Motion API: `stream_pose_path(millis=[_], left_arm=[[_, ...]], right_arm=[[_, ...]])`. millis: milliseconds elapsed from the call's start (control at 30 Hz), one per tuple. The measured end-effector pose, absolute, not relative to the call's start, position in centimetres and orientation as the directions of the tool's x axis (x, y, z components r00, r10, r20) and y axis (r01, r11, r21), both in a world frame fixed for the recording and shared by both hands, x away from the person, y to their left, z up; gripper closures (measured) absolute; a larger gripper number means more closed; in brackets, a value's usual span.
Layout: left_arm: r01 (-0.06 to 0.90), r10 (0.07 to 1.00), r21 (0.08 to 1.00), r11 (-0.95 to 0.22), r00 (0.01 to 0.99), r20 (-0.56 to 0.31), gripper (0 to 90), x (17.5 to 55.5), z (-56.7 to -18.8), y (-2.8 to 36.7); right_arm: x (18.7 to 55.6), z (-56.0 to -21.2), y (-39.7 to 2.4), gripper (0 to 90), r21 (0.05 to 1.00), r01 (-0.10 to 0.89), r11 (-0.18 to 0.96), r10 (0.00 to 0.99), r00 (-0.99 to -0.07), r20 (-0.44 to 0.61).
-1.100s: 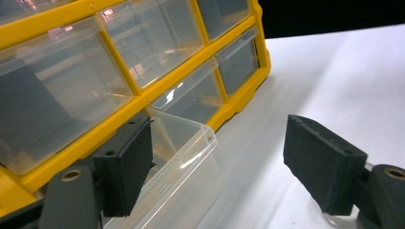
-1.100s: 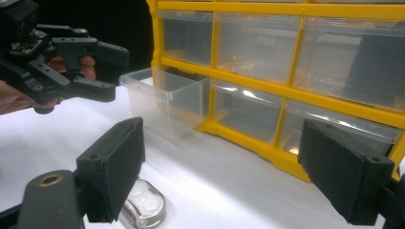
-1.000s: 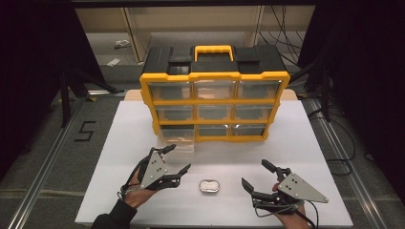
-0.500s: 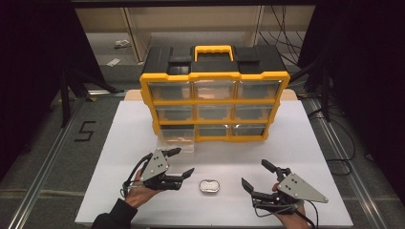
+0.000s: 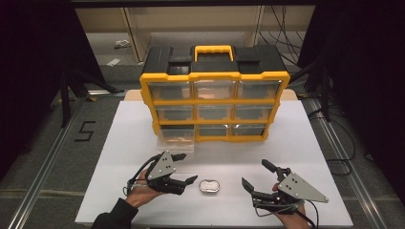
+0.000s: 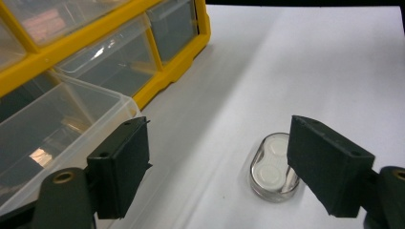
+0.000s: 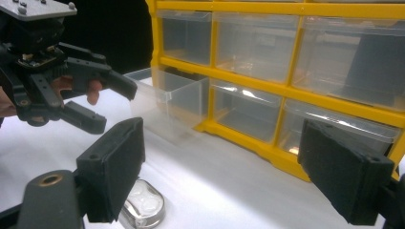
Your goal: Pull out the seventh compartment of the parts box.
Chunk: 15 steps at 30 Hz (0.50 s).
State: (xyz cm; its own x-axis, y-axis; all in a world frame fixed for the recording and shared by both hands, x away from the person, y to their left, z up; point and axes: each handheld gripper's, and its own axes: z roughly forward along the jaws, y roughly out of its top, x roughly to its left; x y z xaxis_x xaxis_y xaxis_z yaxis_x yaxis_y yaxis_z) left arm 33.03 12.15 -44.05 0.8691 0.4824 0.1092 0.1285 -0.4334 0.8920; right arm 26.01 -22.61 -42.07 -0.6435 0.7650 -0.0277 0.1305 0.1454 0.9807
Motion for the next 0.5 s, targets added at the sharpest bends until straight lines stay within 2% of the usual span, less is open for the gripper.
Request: stream_pose_path(millis=[500], left_arm=[[0.123,0.422,0.856,-0.503,0.899,0.118,22.2,32.7,-43.9,11.0]], right_arm=[[26.1,-42.1,-22.6,17.2,0.982,0.128,0.142,0.764,-0.644,-0.027]])
